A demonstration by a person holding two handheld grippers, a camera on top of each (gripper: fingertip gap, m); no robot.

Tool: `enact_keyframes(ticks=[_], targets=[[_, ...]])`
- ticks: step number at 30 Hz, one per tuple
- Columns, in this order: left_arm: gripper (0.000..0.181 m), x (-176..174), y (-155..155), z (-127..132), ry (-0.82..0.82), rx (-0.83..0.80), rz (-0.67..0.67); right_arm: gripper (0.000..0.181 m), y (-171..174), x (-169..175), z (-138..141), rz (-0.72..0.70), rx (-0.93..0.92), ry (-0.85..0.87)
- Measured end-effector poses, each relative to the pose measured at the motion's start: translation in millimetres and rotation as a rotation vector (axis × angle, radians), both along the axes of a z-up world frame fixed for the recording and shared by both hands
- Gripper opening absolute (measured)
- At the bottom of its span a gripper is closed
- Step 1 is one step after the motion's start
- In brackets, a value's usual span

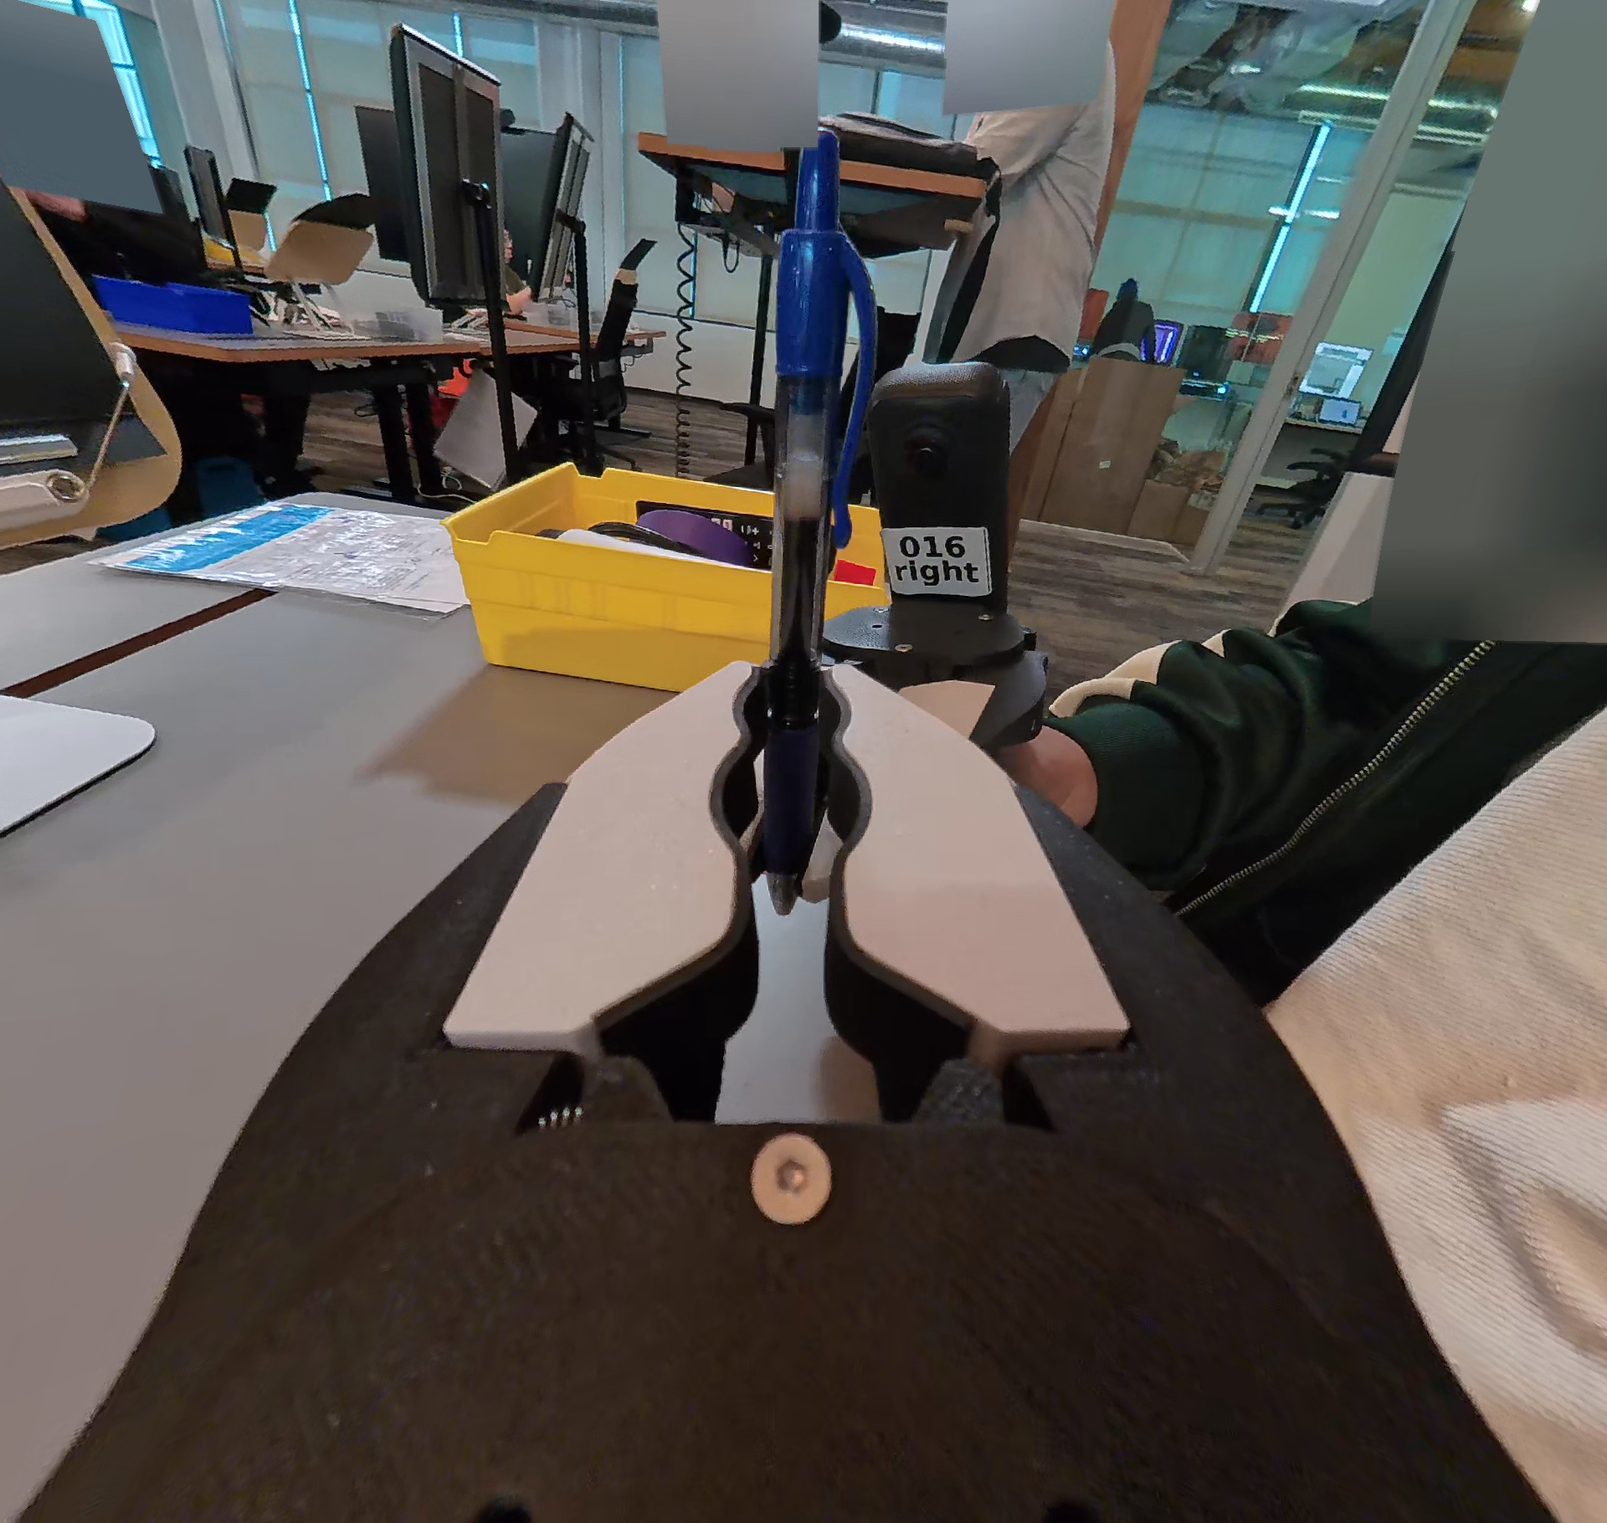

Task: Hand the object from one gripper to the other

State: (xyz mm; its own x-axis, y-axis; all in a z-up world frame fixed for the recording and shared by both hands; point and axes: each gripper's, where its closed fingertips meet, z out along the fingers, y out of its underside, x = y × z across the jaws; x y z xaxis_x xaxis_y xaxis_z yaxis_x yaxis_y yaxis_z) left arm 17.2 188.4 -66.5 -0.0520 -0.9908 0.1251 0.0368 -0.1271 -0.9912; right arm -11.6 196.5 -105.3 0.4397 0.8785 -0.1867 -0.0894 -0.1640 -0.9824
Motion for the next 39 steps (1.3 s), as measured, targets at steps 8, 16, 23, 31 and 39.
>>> enact_keyframes(ticks=[8,16,23,31,39], targets=[[0.012,0,2,-6,0.045,0.011,0.009,0.039,5,2,-9,0.053,-0.133,0.091],[0.011,-9,15,-4,0.023,-0.015,0.04,0.055,21,26,0,-0.011,-0.16,0.223],[0.011,-16,25,-9,0.031,-0.039,0.051,0.056,22,29,-2,-0.008,-0.178,0.236],[0.012,-18,31,-18,0.028,-0.095,0.042,0.055,22,28,-3,-0.012,-0.155,0.212],[0.011,-9,22,-30,0.053,-0.122,0.0,0.053,17,31,9,-0.009,-0.067,0.185]])
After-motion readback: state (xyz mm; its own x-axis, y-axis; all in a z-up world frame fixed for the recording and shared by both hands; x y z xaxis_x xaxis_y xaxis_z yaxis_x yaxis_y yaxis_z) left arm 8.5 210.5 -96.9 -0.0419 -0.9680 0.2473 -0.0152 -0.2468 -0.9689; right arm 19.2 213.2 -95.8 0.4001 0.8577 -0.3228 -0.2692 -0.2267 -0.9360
